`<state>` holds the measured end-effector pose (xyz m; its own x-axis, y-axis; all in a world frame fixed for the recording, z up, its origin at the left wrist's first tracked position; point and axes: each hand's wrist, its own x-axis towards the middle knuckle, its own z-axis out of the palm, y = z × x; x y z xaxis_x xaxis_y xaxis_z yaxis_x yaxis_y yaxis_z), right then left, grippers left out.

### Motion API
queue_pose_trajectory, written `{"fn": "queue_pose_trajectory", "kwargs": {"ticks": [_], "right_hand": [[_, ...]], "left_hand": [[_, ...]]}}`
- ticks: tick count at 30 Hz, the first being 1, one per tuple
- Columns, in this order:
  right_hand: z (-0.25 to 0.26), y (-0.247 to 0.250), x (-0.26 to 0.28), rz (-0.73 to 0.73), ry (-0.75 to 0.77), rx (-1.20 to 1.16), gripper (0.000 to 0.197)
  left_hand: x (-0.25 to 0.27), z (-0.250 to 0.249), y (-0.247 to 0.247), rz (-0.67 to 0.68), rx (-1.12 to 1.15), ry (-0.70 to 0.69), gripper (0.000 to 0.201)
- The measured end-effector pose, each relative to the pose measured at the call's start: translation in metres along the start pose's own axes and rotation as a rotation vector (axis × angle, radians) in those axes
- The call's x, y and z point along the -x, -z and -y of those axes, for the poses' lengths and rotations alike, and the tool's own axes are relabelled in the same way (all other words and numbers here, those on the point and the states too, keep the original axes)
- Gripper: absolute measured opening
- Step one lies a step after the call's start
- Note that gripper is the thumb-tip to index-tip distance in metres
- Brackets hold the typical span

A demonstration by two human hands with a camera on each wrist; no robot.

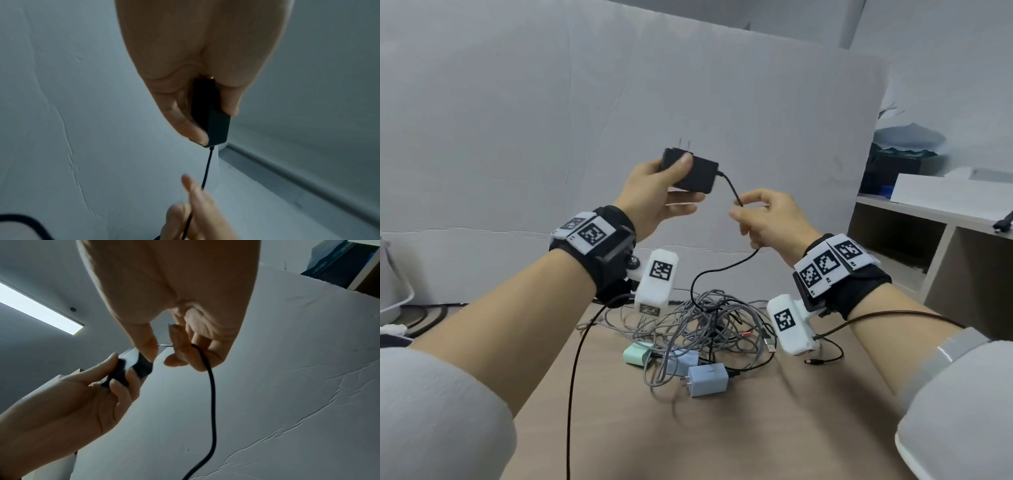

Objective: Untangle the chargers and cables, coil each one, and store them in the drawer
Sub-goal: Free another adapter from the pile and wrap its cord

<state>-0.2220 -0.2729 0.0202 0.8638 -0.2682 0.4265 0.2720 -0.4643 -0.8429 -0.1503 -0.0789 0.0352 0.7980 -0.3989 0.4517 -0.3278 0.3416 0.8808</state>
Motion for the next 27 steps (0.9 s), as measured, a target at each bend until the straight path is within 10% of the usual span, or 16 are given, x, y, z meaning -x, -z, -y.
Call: {"fn": "queue_pose_trajectory", "kwargs": {"ticks": [2,12,20,27], "right_hand": [[-0.003,0.003,-0.001,0.012,0.023,0.045,0.004],[-0.022,0.017,-0.003,0.172,0.007,0.282,0.007],[-0.013,0.03,-0.011,-0.456,0.237,0.317,0.009],[-0.017,-0.003,-0.005,0.009,0.018,0.83,0.029]], "left_hand": [[-0.003,0.002,0.007,-0.046,0.097,0.025,0.038],[-0.016,-0.006,0.021,-0.202,0.544,0.059,0.025],[-0.009,0.004,0.028,-0.295,0.189,0.039,0.038],[0.003,0.032,0.028,-0.222,-0.023,0.007,0.03]]}}
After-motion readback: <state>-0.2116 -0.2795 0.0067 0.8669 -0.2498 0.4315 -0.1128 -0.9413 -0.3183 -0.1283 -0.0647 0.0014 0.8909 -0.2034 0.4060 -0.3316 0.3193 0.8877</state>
